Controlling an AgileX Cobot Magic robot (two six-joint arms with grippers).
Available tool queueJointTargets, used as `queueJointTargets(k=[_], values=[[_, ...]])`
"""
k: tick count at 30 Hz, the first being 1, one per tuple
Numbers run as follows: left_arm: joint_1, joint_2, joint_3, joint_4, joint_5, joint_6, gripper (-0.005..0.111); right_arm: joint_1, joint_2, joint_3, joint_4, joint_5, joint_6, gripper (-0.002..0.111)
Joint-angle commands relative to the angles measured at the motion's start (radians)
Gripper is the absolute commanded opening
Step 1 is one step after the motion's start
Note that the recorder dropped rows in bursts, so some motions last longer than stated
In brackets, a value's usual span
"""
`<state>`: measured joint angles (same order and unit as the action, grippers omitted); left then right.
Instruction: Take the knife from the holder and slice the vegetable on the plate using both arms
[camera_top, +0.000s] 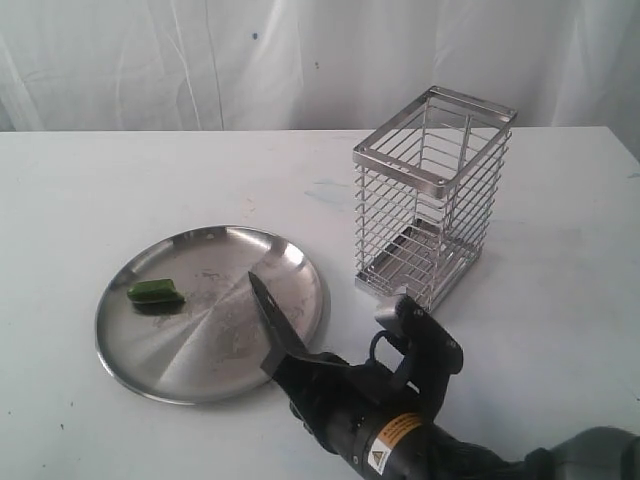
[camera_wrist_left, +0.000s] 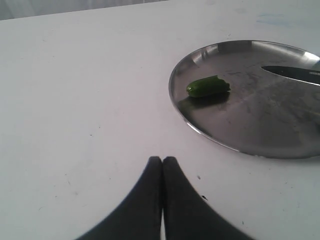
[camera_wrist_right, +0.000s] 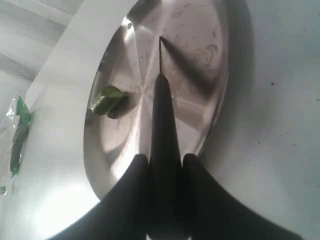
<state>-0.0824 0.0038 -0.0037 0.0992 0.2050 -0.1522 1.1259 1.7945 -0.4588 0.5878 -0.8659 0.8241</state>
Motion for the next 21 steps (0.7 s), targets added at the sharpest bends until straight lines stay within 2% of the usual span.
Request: queueJointTargets(k=[1,6,14,21], values=[[-0.004,-0.004,0.004,-0.002,-0.003,-0.001,0.0,0.0,0.024,-0.04,-0.012,0.008,-0.013,0.0],[-0.004,-0.004,0.004,-0.002,-0.003,-0.001,0.0,0.0,0.06,-0.074,-0.014,0.031,-0.01,0.0],[-0.004,-0.004,0.004,-0.002,-0.003,-0.001,0.0,0.0,0.062,-0.077,-0.015,0.163,-0.01,0.0],[-0.004,-0.004,0.004,-0.002,-0.003,-0.001,0.0,0.0,0.062,-0.077,-0.019,0.165,-0.01,0.0]])
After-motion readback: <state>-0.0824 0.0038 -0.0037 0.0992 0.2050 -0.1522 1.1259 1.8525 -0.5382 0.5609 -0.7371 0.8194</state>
